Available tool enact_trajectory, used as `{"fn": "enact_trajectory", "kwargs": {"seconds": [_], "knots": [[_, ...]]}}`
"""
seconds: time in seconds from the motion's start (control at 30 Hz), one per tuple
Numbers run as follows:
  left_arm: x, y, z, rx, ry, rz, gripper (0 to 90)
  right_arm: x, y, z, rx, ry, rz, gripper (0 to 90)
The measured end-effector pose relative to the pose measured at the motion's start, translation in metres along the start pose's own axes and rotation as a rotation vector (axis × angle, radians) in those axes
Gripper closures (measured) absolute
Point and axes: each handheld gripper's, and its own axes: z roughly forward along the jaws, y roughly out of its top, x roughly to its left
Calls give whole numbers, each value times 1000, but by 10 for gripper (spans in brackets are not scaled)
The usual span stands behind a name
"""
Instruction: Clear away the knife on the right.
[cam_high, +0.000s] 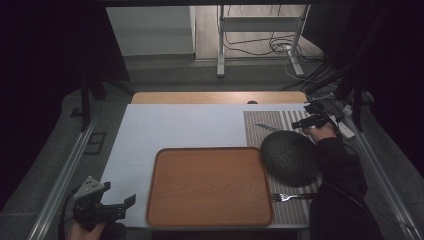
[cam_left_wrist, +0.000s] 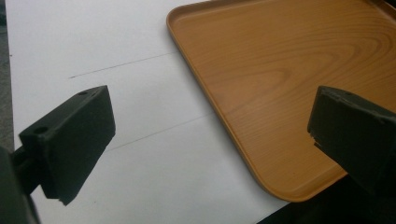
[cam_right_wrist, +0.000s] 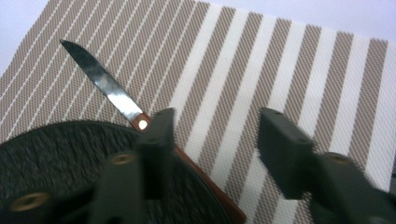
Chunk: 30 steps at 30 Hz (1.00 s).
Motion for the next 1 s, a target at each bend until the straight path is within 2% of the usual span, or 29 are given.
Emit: {"fn": "enact_trajectory", "kwargs": {"seconds": [0.07, 0.13, 0.27, 0.4, 0.63, 0.87, 1.0], "knots": [[0, 0, 0, 0, 0, -1, 16, 6, 3, 2, -8, -16, -13, 290], [0, 0, 0, 0, 0, -2, 16, 13, 7, 5, -7, -8, -36, 268], [0, 0, 0, 1, 0, -3, 16, 27, 13, 11, 3, -2, -65, 132], [1, 0, 0, 1, 0, -5, 16, 39, 20, 21, 27, 18, -67, 31], [1, 0, 0, 0, -2, -8, 16, 50, 25, 44, 91, -24, -85, 3], [1, 0, 0, 1, -2, -8, 16, 41, 22, 59, 138, -47, -94, 12], [1, 0, 0, 1, -2, -8, 17, 36, 21, 60, 131, -41, -81, 43]]}}
